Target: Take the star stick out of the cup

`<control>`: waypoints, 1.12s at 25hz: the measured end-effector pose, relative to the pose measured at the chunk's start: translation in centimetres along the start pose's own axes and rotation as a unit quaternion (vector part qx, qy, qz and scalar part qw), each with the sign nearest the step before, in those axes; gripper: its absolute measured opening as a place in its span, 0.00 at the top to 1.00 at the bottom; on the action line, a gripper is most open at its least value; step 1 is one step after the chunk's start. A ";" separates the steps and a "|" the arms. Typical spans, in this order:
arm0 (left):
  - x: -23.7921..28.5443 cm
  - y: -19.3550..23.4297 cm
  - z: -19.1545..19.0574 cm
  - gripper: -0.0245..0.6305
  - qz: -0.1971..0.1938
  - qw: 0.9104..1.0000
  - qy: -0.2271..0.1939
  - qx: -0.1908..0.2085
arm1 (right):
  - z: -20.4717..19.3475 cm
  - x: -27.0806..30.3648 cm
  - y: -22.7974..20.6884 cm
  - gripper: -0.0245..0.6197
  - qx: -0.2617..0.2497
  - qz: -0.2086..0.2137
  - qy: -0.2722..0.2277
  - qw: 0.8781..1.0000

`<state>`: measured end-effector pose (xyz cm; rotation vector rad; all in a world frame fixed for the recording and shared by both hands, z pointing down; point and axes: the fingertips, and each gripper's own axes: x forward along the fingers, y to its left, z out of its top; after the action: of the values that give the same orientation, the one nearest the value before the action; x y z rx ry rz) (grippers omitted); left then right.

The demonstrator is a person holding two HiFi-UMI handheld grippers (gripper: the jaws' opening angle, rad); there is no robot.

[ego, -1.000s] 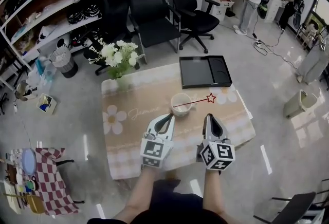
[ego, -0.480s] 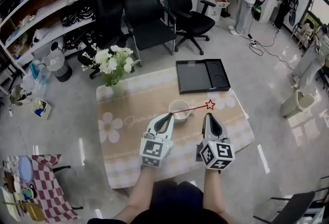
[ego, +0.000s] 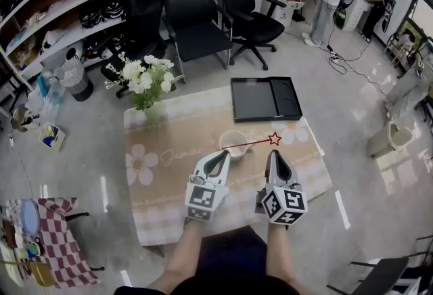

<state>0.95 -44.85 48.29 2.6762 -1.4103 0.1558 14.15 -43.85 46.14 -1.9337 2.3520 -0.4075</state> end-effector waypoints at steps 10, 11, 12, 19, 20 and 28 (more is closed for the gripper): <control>3.4 -2.0 -0.7 0.94 0.003 1.000 0.016 -0.020 | 1.3 1.0 -3.1 0.87 0.002 0.010 0.003 1.000; 3.7 -2.2 -0.8 0.94 0.003 1.000 0.019 -0.021 | 1.2 1.1 -3.4 0.82 0.004 0.014 0.004 1.000; 4.0 -2.4 -1.0 0.94 0.004 1.000 0.021 -0.022 | 1.1 1.2 -3.6 0.79 0.006 0.018 0.006 1.000; 5.3 -2.6 -2.0 0.94 0.015 0.999 0.035 -0.031 | 0.1 2.5 -4.1 0.68 0.016 0.047 0.025 0.998; 5.4 -2.5 -2.1 0.94 0.017 0.999 0.037 -0.033 | 0.0 2.7 -4.1 0.66 0.016 0.051 0.028 0.998; 6.5 -2.1 -3.7 0.94 0.036 0.997 0.055 -0.043 | -1.7 4.5 -4.8 0.63 0.028 0.070 0.054 0.996</control>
<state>6.24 -48.43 52.74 2.5090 -1.4461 0.2382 17.40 -48.79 49.47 -1.7512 2.4951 -0.5727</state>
